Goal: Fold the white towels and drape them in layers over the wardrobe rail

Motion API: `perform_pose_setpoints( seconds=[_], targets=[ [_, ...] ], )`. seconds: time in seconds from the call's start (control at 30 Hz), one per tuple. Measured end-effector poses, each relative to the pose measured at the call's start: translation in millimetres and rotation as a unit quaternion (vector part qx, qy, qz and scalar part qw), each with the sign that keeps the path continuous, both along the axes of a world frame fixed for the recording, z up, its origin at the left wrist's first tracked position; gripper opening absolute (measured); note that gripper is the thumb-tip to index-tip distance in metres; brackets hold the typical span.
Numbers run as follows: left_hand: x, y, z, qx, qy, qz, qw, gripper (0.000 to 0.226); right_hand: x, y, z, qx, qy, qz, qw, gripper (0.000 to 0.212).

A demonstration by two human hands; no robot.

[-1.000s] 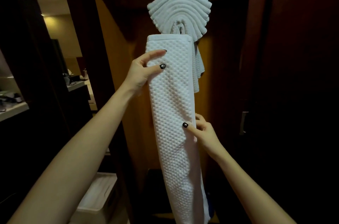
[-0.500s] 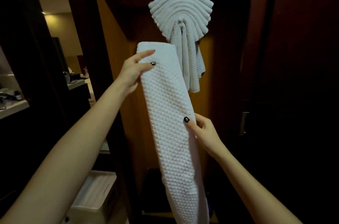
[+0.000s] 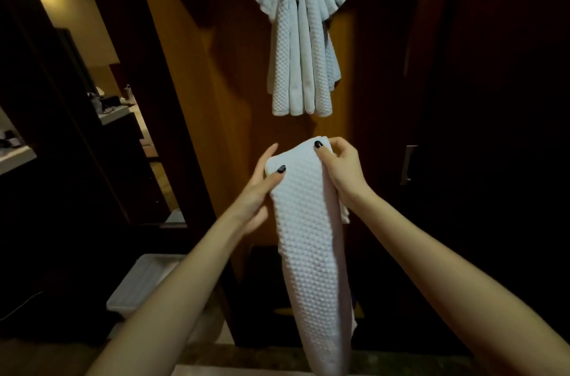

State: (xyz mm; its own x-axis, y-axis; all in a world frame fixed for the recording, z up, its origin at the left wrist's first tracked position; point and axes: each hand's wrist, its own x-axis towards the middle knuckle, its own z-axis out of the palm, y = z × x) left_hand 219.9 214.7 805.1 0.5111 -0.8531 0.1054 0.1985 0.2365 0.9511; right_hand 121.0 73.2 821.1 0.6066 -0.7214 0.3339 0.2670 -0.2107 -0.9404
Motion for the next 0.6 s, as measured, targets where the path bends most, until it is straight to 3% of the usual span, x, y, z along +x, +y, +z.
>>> perform_pose_setpoints(
  seconds=[0.1, 0.2, 0.3, 0.43, 0.53, 0.6],
  targets=[
    [-7.8, 0.4, -16.3, -0.012, -0.034, 0.017, 0.999, 0.079, -1.5, -3.9, -1.2, -0.008, 0.019, -0.004, 1.0, 0.019],
    [-13.4, -3.5, -14.1, -0.011, -0.132, 0.035, 0.991, 0.061, -7.5, -8.7, 6.1, -0.013, 0.033, 0.005, 0.999, 0.018],
    [-11.8, -8.0, 0.7, -0.027, -0.171, 0.075, 0.982, 0.045, -17.4, -17.0, 21.7, 0.016, 0.035, 0.085, 0.996, 0.009],
    [-6.9, -14.5, 29.4, -0.056, -0.173, 0.098, 0.978, 0.039, -34.0, -30.4, 26.0, -0.007, 0.084, 0.171, 0.982, 0.024],
    [-1.7, -19.8, 46.0, -0.046, -0.235, 0.095, 0.966, 0.038, -41.7, -29.6, 19.6, -0.01, 0.039, 0.143, 0.989, 0.025],
    [-1.1, -22.1, 53.3, -0.044, -0.275, 0.113, 0.954, 0.039, -45.8, -27.3, 18.7, -0.087, 0.02, 0.074, 0.993, 0.017]
  ],
)
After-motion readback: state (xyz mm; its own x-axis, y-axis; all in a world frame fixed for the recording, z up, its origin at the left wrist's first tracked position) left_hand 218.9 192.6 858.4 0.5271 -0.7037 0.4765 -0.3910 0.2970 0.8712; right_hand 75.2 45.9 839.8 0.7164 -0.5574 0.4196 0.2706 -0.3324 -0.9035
